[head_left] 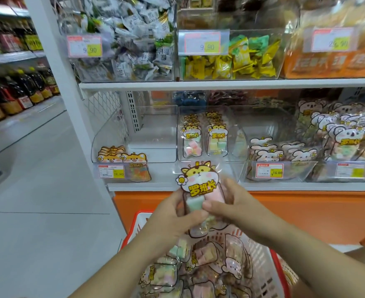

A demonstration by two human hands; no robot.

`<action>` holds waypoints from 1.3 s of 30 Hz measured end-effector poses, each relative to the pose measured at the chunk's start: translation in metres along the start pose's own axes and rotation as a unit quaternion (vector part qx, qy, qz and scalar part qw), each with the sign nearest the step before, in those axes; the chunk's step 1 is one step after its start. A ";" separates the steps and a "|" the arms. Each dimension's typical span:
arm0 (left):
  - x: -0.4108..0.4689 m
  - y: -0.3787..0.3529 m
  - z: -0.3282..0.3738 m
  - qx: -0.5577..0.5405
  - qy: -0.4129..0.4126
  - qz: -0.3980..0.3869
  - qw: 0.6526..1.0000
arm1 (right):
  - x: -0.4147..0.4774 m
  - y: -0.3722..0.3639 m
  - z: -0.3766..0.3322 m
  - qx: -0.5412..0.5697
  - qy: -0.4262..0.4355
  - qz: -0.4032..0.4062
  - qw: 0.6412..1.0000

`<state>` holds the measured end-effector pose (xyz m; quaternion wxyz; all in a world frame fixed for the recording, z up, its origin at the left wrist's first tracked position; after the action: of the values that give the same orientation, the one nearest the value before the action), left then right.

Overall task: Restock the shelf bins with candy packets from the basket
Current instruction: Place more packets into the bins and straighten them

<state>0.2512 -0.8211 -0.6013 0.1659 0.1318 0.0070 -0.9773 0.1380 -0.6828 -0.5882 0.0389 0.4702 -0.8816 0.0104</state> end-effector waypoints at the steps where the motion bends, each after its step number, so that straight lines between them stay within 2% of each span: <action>1: 0.000 -0.002 0.003 0.012 -0.024 0.011 1.000 | 0.000 -0.003 0.002 0.012 0.015 0.020 1.000; 4: -0.003 -0.007 0.008 0.030 -0.076 0.068 0.994 | 0.001 -0.010 0.000 0.043 0.062 0.090 0.993; 6: -0.004 -0.008 0.007 0.035 -0.076 0.076 0.994 | 0.003 -0.012 0.001 0.071 0.077 0.113 0.988; 9: -0.003 -0.005 0.004 0.077 -0.086 0.087 0.990 | 0.002 -0.018 0.001 0.094 0.090 0.128 0.983; 12: 0.001 0.005 0.006 0.090 -0.087 0.089 0.988 | 0.003 -0.020 -0.009 0.095 0.081 0.105 0.986; 18: 0.011 0.021 0.015 0.138 -0.103 0.086 0.981 | 0.018 0.013 -0.045 -0.041 0.109 0.066 0.991; 21: 0.020 0.031 0.021 0.196 -0.122 0.102 0.968 | 0.032 0.034 -0.067 -0.180 0.125 0.031 0.975; 23: 0.028 0.036 0.029 0.241 -0.141 0.106 0.954 | 0.043 0.041 -0.080 -0.328 0.140 -0.033 0.934; 25: 0.036 0.035 0.041 0.294 -0.168 0.106 0.935 | 0.056 0.040 -0.089 -0.465 0.166 -0.092 0.865; 27: 0.048 0.034 0.053 0.313 -0.198 0.106 0.923 | 0.070 0.037 -0.095 -0.531 0.193 -0.111 0.818; 31: 0.076 0.037 0.075 0.290 -0.247 0.151 0.912 | 0.091 0.043 -0.111 -0.572 0.262 -0.035 0.777; 34: 0.101 0.047 0.081 0.297 -0.233 0.205 0.903 | 0.100 0.051 -0.110 -0.621 0.288 0.015 0.729; 36: 0.117 0.057 0.073 0.341 -0.187 0.225 0.893 | 0.110 0.057 -0.099 -0.674 0.268 0.022 0.688; 39: 0.132 0.068 0.048 0.451 -0.131 0.209 0.858 | 0.132 0.066 -0.070 -0.733 0.193 -0.004 0.652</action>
<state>0.1405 -0.9309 -0.5870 0.2885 0.0610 -0.4839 -0.8240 0.0141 -0.7514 -0.5071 0.5404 0.2799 -0.5732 -0.5487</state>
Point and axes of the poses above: each hand's wrist, its own x-axis towards the middle knuckle, its own y-axis out of the back of the hand, z = x × y, the point moved 1 cm from there along x, towards the middle knuckle, and after that the axes turned 11 degrees about y, right-handed, at the moved point
